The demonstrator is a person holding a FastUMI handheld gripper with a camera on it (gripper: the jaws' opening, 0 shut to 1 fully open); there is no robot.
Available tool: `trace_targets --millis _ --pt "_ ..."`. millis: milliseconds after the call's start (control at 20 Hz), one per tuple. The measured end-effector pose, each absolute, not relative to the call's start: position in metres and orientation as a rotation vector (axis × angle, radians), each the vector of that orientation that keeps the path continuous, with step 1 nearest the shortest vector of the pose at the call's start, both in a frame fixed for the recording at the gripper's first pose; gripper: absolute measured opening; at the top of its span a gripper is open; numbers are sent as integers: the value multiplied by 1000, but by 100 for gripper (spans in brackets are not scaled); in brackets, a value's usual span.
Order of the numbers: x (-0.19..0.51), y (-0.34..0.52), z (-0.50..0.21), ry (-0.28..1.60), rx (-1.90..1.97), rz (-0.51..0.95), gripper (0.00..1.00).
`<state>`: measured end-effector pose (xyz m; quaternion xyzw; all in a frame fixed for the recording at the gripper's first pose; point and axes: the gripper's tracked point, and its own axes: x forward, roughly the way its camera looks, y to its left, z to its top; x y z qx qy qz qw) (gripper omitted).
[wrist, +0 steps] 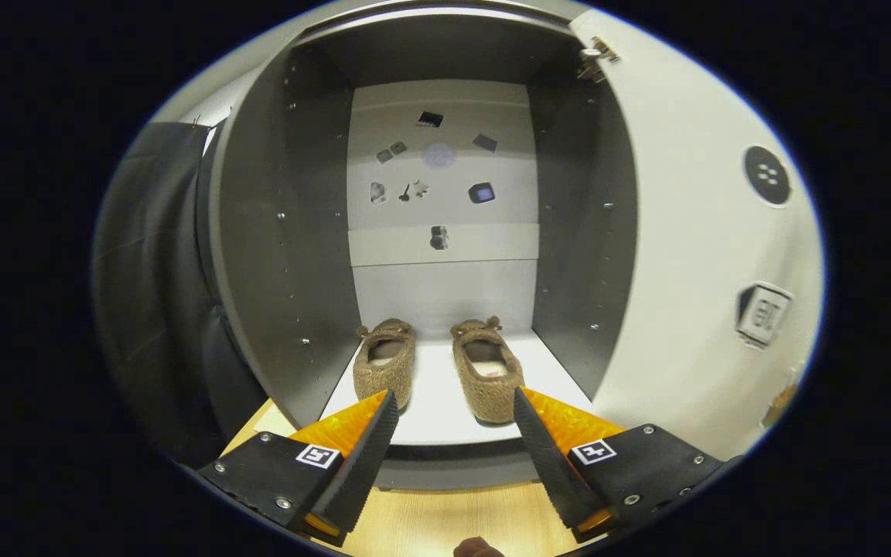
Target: Open the shoe cabinet door, grab the shoes and put them into the shoe cabinet, then close the shoe cabinet door.
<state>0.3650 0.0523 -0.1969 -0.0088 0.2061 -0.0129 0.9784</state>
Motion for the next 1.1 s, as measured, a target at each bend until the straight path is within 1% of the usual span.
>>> trace_targets --millis 150,300,650,850,1100 --pt "320 37 -183 418 34 -53 94" --pt "282 20 -165 381 46 -61 93" --pt "185 -6 -143 344 -19 59 93" --pt "140 -27 -129 326 23 118 93" --pt "106 -77 -115 295 69 129 93"
